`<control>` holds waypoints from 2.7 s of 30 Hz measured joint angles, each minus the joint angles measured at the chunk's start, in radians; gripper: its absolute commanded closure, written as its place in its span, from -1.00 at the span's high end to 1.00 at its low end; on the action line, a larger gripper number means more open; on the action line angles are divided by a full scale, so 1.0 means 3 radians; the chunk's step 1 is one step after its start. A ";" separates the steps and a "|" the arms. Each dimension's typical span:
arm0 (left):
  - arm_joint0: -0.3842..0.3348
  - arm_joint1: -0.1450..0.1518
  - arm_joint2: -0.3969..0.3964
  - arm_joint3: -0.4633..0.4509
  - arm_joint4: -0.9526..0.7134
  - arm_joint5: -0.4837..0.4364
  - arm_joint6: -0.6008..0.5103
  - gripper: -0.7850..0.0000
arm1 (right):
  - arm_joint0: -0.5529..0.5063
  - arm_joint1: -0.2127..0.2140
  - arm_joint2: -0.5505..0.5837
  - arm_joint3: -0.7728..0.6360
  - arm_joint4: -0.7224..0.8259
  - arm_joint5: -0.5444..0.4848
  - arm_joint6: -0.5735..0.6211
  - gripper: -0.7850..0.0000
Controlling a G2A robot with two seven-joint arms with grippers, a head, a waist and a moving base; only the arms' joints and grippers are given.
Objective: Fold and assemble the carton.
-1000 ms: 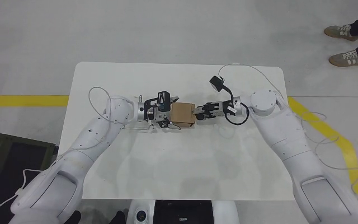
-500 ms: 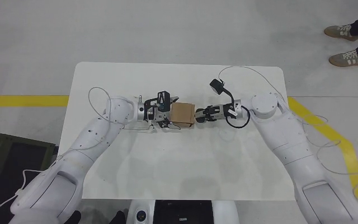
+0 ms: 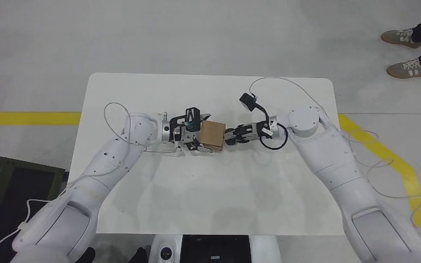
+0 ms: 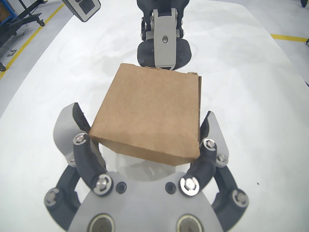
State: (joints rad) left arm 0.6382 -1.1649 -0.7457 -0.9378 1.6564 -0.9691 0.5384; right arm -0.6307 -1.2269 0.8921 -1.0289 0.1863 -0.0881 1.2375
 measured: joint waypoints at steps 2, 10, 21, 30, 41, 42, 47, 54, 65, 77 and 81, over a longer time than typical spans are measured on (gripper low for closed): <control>0.0001 0.0000 0.0000 0.0001 -0.0002 0.0003 -0.0003 1.00 | 0.0014 -0.0004 -0.0004 0.0023 0.0008 -0.0013 0.0001 -1.00; 0.0008 0.0016 -0.0043 0.0010 -0.0053 -0.0057 -0.0006 1.00 | -0.0017 0.0033 0.0101 0.0037 -0.0001 -0.0045 -0.0038 -1.00; 0.0166 0.0207 -0.0294 -0.0108 -0.0327 -0.0144 0.0036 1.00 | -0.0219 0.0148 0.0412 -0.0169 -0.0005 -0.0283 -0.0158 -0.42; 0.0219 0.0442 -0.0485 -0.0435 -0.1084 -0.0144 -0.0253 1.00 | -0.0319 0.0205 0.0601 -0.0311 0.0027 -0.0671 -0.0250 1.00; 0.0073 0.0540 -0.0775 -0.0268 -0.2279 -0.0139 -0.1354 1.00 | -0.0291 0.0251 0.0832 -0.0147 -0.0297 -0.1531 -0.0902 1.00; 0.0060 0.0541 -0.0790 -0.0251 -0.2364 -0.0130 -0.1439 1.00 | -0.0291 0.0260 0.0861 -0.0144 -0.0363 -0.1576 -0.0977 1.00; 0.0013 0.0553 -0.0877 -0.0195 -0.2730 -0.0076 -0.1822 1.00 | -0.0319 0.0317 0.1052 -0.0194 -0.0721 -0.1711 -0.1373 1.00; -0.0033 0.0591 -0.1018 -0.0172 -0.2907 -0.0047 -0.2107 1.00 | -0.0436 0.0399 0.1341 -0.0434 -0.1243 -0.1630 -0.1899 1.00; -0.0064 0.0654 -0.1221 -0.0125 -0.3027 -0.0099 -0.2321 1.00 | -0.0734 0.0507 0.1728 -0.0960 -0.1687 -0.1275 -0.2170 1.00; -0.0062 0.0667 -0.1248 -0.0167 -0.3123 -0.0115 -0.2458 1.00 | -0.0758 0.0514 0.1758 -0.0997 -0.1685 -0.1257 -0.2185 1.00; -0.0062 0.0667 -0.1247 -0.0167 -0.3123 -0.0115 -0.2458 1.00 | -0.0758 0.0514 0.1758 -0.0997 -0.1685 -0.1257 -0.2185 1.00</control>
State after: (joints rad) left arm 0.6197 -0.9648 -1.1200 -0.9879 0.7194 -1.0035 -0.1989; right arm -0.8580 -1.0726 1.4197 -1.3280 -0.3193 -0.4651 0.5820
